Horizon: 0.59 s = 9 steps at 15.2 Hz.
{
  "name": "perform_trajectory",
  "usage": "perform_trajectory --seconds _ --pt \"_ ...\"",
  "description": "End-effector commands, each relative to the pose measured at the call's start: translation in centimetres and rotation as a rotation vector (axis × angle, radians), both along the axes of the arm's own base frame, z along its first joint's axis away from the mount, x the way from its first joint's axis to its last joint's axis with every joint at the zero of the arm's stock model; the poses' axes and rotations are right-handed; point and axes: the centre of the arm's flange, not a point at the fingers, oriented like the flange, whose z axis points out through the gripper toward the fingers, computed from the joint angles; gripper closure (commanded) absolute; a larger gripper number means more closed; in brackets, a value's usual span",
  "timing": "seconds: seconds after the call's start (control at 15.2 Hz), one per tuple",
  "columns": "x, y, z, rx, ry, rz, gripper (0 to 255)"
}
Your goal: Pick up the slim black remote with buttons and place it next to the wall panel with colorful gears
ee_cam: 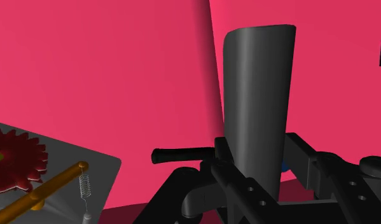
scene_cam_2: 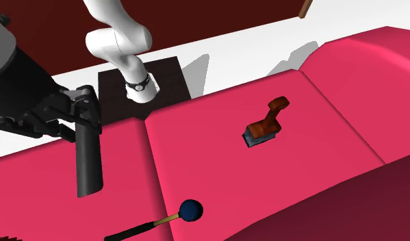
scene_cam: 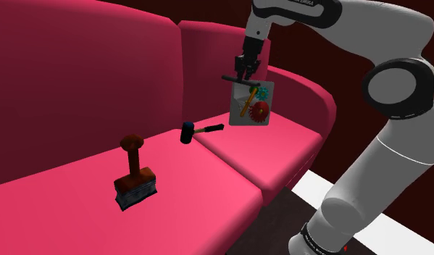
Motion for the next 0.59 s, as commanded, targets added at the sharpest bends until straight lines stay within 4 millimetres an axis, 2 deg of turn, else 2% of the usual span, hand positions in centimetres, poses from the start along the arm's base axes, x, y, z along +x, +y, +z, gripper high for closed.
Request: perform_trajectory --seconds 0.0,0.53 --pt "-0.3 -2.5 -0.1 0.0 0.0 0.002 255" --pt "-2.0 -13.0 -0.1 0.0 0.0 0.002 255"
